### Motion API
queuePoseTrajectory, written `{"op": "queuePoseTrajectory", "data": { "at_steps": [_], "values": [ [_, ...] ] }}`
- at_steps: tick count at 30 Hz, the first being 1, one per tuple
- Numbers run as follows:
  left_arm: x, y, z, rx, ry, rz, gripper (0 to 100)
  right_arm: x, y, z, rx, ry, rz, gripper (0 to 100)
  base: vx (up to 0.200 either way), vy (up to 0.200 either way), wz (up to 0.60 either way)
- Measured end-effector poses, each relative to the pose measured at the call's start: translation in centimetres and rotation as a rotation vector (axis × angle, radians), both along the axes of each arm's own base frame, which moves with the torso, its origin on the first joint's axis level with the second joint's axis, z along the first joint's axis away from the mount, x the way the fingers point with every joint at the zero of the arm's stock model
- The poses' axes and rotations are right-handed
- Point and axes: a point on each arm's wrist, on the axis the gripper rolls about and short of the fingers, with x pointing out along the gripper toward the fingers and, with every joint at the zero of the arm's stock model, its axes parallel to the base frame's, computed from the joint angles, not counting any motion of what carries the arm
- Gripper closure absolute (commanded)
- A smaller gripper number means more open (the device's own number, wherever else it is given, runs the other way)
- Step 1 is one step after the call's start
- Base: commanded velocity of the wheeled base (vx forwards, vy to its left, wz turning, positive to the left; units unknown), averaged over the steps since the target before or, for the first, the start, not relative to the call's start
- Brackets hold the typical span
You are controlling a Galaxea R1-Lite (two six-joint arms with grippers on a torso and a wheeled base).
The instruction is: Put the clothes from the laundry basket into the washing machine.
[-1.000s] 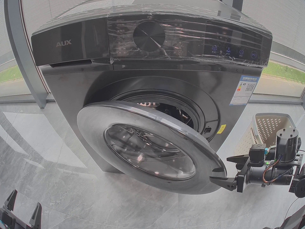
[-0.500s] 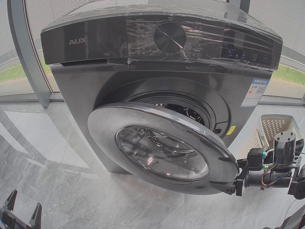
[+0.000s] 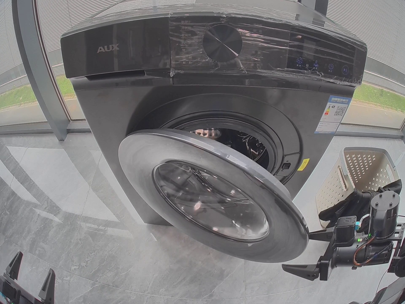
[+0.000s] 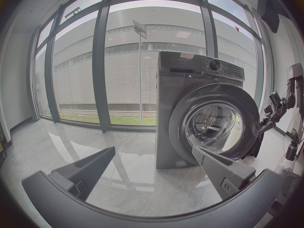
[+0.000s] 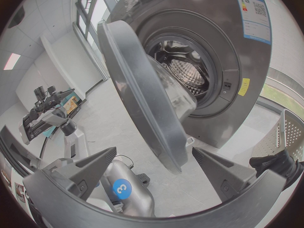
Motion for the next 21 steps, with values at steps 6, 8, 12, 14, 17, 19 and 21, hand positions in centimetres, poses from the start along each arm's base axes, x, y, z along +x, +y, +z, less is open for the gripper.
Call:
{"op": "queuePoseTrajectory", "data": {
  "at_steps": [6, 8, 12, 14, 17, 19, 21],
  "values": [
    [0.0, 0.0, 0.0, 0.000, 0.000, 0.000, 0, -0.7, -0.1, 0.4, 0.017, -0.024, 0.014, 0, 0.000, 0.000, 0.00],
    [0.0, 0.0, 0.0, 0.000, 0.000, 0.000, 0, -0.7, -0.1, 0.6, 0.022, -0.032, 0.014, 0, -0.100, 0.000, 0.00],
    [0.0, 0.0, 0.0, 0.000, 0.000, 0.000, 0, -0.3, 0.1, 1.0, 0.028, -0.047, 0.013, 0, -0.200, 0.000, 0.00],
    [0.0, 0.0, 0.0, 0.000, 0.000, 0.000, 0, 0.0, 0.4, 1.1, 0.030, -0.049, 0.013, 0, -0.100, 0.000, 0.00],
    [0.0, 0.0, 0.0, 0.000, 0.000, 0.000, 0, 0.3, 0.7, 1.1, 0.029, -0.047, 0.018, 0, 0.000, 0.000, 0.00],
    [0.0, 0.0, 0.0, 0.000, 0.000, 0.000, 0, 0.4, 0.9, 1.1, 0.027, -0.042, 0.025, 0, 0.000, 0.000, 0.00],
    [0.0, 0.0, 0.0, 0.000, -0.001, 0.000, 0, 0.3, 1.1, 1.0, 0.026, -0.035, 0.035, 0, 0.000, 0.000, 0.00]
  ]
}}
